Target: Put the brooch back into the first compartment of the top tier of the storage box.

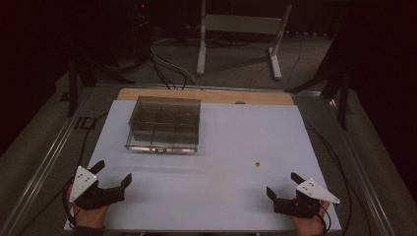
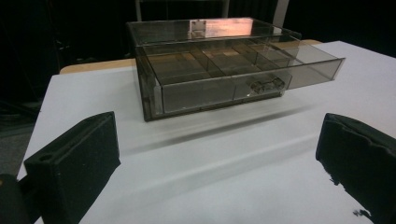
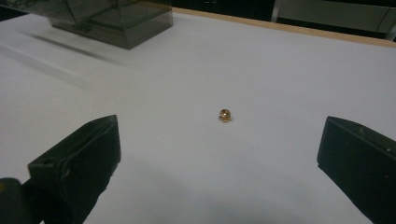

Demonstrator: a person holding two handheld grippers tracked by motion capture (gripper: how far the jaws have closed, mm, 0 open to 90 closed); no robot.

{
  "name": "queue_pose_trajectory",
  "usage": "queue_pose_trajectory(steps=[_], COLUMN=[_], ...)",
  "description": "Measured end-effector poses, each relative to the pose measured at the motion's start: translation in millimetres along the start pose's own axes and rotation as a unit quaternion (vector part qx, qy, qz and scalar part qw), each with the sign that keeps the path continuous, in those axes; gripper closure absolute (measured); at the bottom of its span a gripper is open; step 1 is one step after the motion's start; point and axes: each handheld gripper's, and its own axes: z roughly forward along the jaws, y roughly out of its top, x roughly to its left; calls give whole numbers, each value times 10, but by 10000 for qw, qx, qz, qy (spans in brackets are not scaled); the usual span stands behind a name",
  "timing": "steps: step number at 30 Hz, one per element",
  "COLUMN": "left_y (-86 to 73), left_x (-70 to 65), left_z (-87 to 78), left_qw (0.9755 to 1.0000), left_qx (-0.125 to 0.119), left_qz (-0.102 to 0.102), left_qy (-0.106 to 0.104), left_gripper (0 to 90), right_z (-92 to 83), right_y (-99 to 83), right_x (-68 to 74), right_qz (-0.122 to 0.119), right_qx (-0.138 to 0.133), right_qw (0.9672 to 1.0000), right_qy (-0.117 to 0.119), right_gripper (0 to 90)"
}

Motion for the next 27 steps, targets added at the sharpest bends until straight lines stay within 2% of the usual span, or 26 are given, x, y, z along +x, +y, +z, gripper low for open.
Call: queue_pose_trajectory(steps=[2,5,14,23,27], left_y=[-1,1,16,14,9], left_x=[0,-14,-21,-43,-58], left_z=[0,11,3,25,57], left_qw=[10000,10000,9999,9997,9996], left_qx=[6,23,2,66,135], left_qz=[-5,26,102,199,235], left_qy=[12,9,92,106,66], left_gripper=[3,3,3,3,3], right_z=[0,-15,-49,-117,-91], right_y=[0,5,29,137,211], right_x=[0,-20,-31,-61,-79], right_qz=[0,123,161,190,261], right_qx=[0,10,-28,-14,157], right_qw=[10000,9999,9998,9998,9994], right_qy=[0,-2,-93,-113,-137], right_gripper=[0,0,0,0,0])
